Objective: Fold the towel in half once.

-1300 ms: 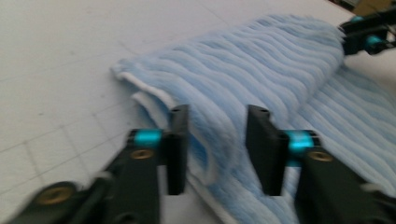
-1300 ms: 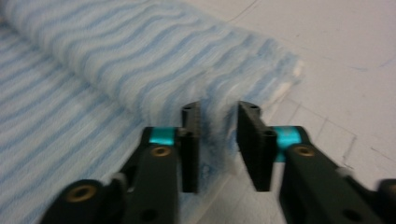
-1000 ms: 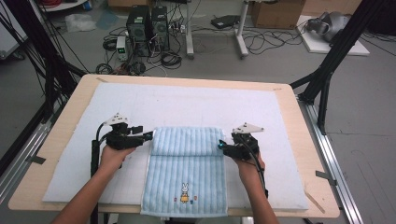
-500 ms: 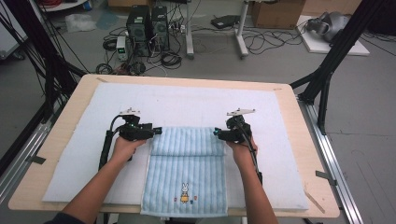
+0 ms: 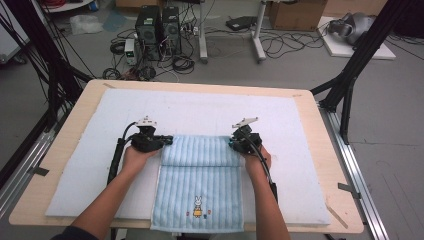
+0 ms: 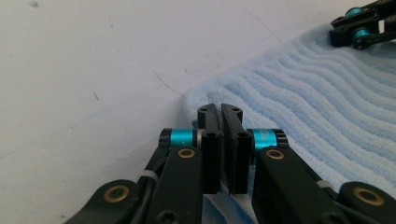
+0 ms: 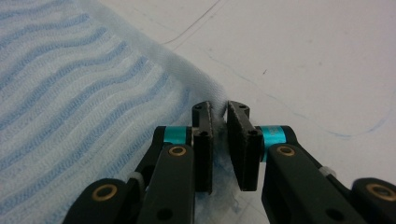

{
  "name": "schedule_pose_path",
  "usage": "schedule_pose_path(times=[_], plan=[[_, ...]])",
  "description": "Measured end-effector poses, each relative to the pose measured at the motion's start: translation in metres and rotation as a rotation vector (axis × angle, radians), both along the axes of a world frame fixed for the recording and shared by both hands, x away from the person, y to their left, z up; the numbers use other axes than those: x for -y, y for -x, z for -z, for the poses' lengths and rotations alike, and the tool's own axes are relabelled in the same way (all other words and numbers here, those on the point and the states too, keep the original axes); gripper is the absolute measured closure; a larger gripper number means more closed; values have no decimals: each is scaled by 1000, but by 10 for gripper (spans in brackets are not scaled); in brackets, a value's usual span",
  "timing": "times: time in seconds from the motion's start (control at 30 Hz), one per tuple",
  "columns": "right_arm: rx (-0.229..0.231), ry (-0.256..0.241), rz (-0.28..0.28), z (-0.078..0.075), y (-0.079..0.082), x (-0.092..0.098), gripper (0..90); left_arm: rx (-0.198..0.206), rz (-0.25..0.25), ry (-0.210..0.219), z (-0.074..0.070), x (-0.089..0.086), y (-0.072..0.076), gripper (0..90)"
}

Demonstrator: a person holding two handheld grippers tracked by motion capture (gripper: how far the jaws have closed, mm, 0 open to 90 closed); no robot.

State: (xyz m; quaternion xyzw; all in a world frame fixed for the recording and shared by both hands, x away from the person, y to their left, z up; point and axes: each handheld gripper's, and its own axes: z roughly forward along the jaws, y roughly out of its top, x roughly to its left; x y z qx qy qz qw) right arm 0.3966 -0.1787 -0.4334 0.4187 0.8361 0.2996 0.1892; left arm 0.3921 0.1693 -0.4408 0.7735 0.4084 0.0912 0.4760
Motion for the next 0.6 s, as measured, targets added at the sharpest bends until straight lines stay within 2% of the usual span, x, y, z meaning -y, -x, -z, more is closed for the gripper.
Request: schedule_pose_path(times=[0.1,0.2,0.27,0.4,0.5,0.6], plan=[[32,-28,11,-5,4,3,807,37,1,34,-8,-3,4,862],[57,-23,-2,-10,9,6,807,62,22,30,-13,-5,8,860],[78,-40,-8,-16,13,7,806,79,29,48,-17,-6,13,860],[129,-65,-36,-29,26,8,806,131,39,80,-24,-11,25,858],[166,-98,-53,-38,38,10,806,155,56,89,-26,-13,35,854],[173,-130,-69,-41,50,14,806,168,66,112,-24,-16,47,848]])
